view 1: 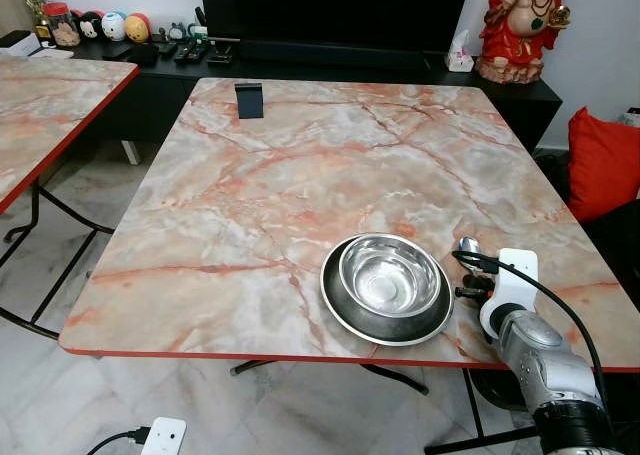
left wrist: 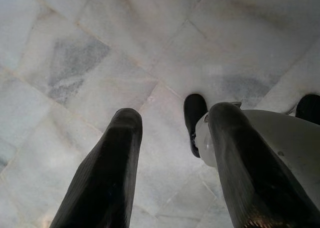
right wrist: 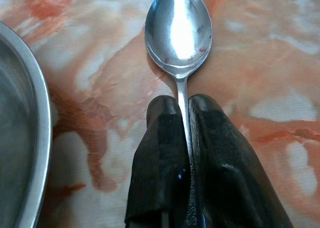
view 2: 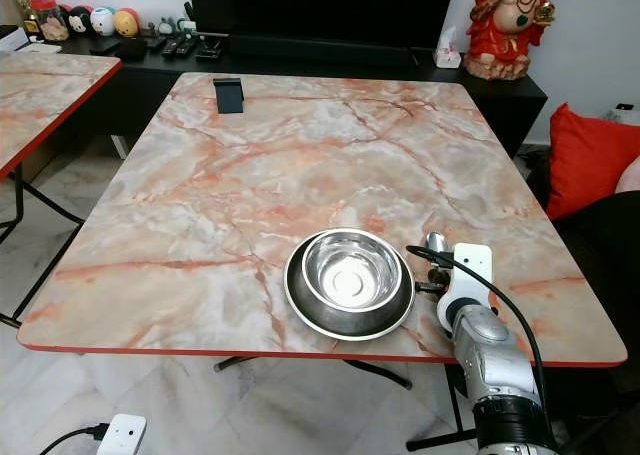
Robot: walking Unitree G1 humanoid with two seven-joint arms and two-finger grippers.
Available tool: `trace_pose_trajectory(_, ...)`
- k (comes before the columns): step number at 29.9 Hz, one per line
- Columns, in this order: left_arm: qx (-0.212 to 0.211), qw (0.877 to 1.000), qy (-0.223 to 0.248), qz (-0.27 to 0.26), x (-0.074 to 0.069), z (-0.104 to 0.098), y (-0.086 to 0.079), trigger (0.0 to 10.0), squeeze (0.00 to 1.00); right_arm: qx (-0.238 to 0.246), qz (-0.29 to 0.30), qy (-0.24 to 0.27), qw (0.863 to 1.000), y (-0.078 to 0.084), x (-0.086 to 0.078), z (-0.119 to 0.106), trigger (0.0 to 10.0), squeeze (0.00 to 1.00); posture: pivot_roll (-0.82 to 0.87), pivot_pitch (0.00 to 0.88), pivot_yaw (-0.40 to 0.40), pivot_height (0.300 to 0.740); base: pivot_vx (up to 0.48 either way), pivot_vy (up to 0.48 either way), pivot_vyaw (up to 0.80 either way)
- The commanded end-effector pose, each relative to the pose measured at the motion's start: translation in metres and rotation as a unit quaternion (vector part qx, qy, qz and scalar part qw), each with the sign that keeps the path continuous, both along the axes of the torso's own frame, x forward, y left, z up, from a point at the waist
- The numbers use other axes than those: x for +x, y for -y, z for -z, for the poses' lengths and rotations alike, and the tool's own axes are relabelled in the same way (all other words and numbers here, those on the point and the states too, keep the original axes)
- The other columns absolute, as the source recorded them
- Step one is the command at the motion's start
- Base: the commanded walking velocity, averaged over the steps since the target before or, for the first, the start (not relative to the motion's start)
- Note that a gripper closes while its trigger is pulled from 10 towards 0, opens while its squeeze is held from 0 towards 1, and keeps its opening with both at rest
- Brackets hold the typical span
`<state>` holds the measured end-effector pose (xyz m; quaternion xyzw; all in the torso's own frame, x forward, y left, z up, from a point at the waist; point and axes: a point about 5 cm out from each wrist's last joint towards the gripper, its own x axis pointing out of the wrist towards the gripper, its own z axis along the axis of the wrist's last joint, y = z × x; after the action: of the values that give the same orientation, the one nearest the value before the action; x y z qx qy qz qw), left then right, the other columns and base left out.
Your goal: Setting the table
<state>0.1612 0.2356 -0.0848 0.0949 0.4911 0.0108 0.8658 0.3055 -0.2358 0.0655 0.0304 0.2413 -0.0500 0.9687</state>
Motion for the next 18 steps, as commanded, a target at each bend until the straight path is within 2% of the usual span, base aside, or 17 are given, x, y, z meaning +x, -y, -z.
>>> trace_pose_trajectory(1, 0.003, 1.0, -0.011, 0.002, -0.0051, 0.0023, -0.0001, 10.0, 0.0, 0.001, 0.003, -0.007, 1.0, -0.0005, -0.0011, 0.0037, 10.0, 0.0, 0.0, 0.0, -0.025, 0.728, 0.0, 0.0, 0.0)
trace_pose_trajectory(14, 0.004, 1.0, -0.013, 0.005, -0.0055, 0.0025, 0.0002, 10.0, 0.0, 0.002, 0.004, -0.006, 1.0, -0.0009, -0.0002, 0.0042, 10.0, 0.0, 0.0, 0.0, -0.027, 0.728, 0.0, 0.0, 0.0)
trace_pose_trajectory(15, 0.004, 1.0, -0.013, 0.005, -0.0055, 0.0026, 0.0002, 10.0, 0.0, 0.002, 0.004, -0.006, 1.0, -0.0009, 0.0, 0.0041, 10.0, 0.09, 0.01, 0.0, -0.027, 0.728, 0.0, 0.0, 0.0)
trace_pose_trajectory(18, 0.005, 1.0, -0.013, 0.004, -0.0056, 0.0026, 0.0002, 10.0, 0.0, 0.002, 0.003, -0.006, 1.0, -0.0013, 0.0001, 0.0042, 10.0, 0.09, 0.01, 0.0, -0.029, 0.728, 0.0, 0.0, 0.0)
